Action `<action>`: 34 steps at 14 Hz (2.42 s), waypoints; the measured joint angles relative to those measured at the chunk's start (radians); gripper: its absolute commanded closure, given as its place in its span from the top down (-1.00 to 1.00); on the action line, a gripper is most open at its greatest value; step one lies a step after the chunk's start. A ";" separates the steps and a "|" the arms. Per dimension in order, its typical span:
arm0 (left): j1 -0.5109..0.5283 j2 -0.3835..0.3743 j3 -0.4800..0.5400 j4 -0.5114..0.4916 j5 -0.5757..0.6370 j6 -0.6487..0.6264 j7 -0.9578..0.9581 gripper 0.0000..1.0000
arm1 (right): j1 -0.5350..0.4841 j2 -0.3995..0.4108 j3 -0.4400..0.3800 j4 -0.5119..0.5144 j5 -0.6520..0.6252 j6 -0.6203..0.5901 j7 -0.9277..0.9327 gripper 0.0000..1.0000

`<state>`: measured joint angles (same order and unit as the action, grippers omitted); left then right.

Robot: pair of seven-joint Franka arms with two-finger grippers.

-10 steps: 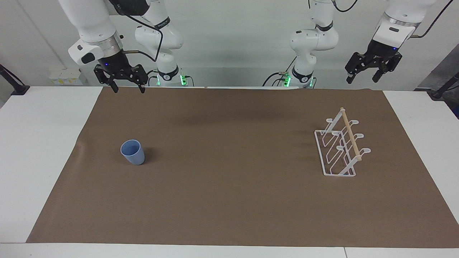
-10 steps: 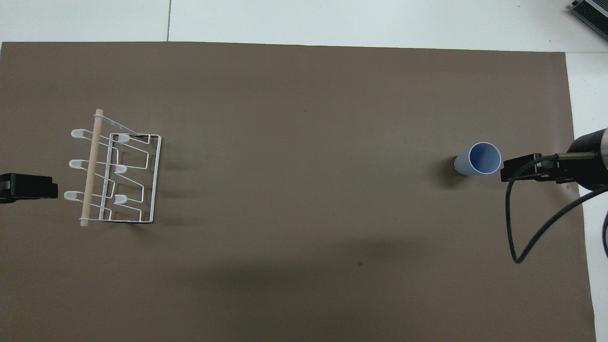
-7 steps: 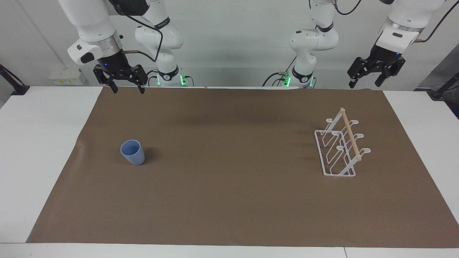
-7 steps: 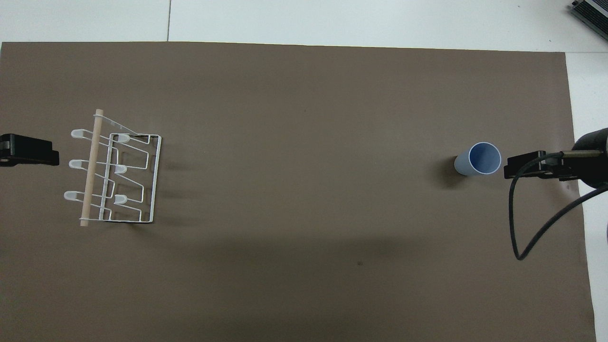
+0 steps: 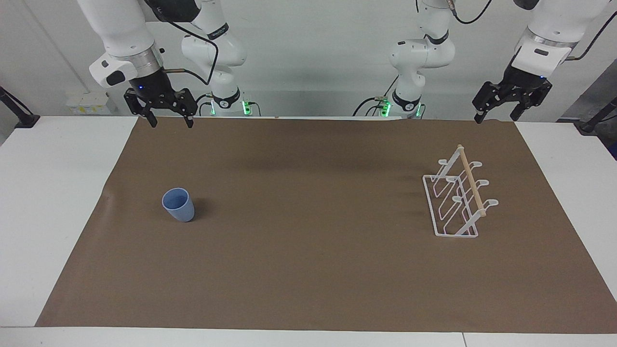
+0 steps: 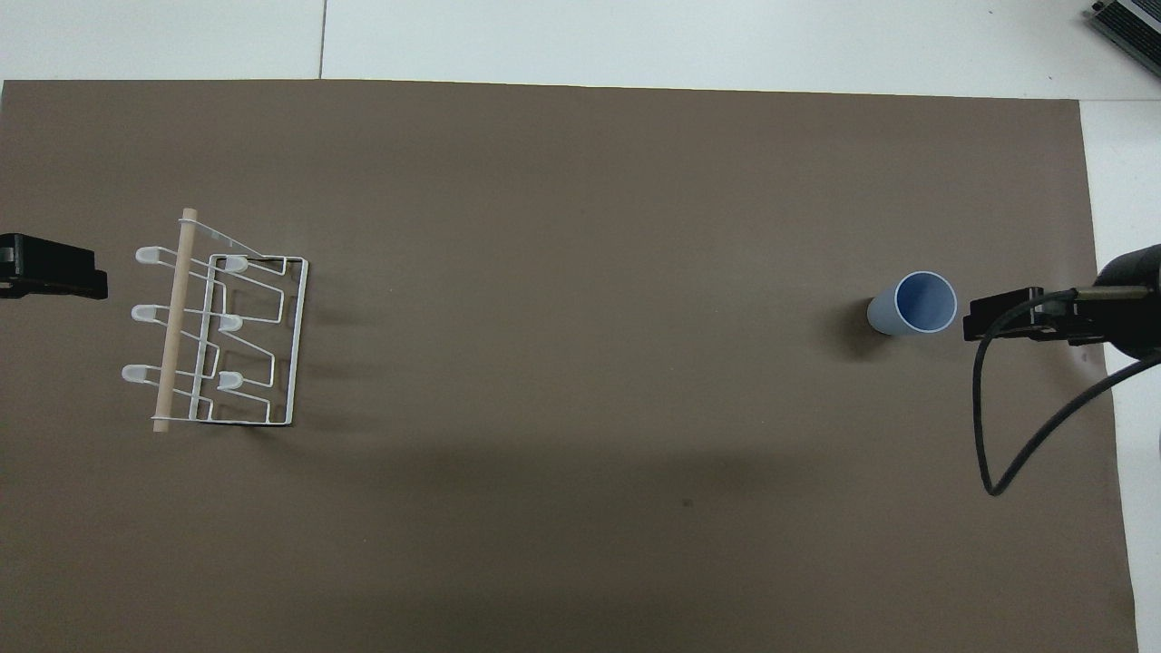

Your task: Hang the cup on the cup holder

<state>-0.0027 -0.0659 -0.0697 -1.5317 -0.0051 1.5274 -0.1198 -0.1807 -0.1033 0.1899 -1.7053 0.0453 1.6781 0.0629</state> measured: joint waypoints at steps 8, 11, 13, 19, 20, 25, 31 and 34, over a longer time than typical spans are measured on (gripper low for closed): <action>0.000 0.000 0.000 -0.003 0.000 -0.012 0.000 1.00 | -0.001 0.014 0.000 -0.105 0.000 0.217 -0.003 1.00; 0.000 0.000 -0.002 -0.004 0.000 -0.014 0.002 1.00 | -0.001 0.026 0.000 -0.190 0.000 0.298 -0.043 1.00; -0.001 0.000 -0.006 -0.005 0.000 -0.016 0.005 1.00 | -0.002 0.041 0.000 -0.240 0.000 0.357 -0.062 1.00; -0.001 -0.002 -0.008 -0.006 0.000 -0.047 0.059 1.00 | -0.005 0.125 -0.001 -0.307 -0.026 0.485 -0.115 1.00; -0.001 -0.003 -0.008 -0.006 0.000 -0.049 0.063 1.00 | -0.005 0.136 -0.001 -0.314 -0.033 0.496 -0.131 1.00; -0.001 -0.005 -0.006 -0.006 0.000 -0.050 0.064 1.00 | -0.006 0.155 -0.001 -0.364 -0.034 0.562 -0.178 1.00; -0.002 -0.005 -0.011 -0.006 0.000 -0.051 0.068 1.00 | -0.007 0.173 -0.001 -0.421 -0.035 0.623 -0.178 1.00; -0.002 -0.005 -0.013 -0.006 0.000 -0.051 0.069 1.00 | -0.017 0.185 -0.001 -0.440 -0.035 0.649 -0.178 1.00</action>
<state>-0.0051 -0.0705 -0.0827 -1.5377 -0.0051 1.4763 -0.0505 -0.1978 0.0821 0.1889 -2.1456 0.0107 2.3271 -0.1150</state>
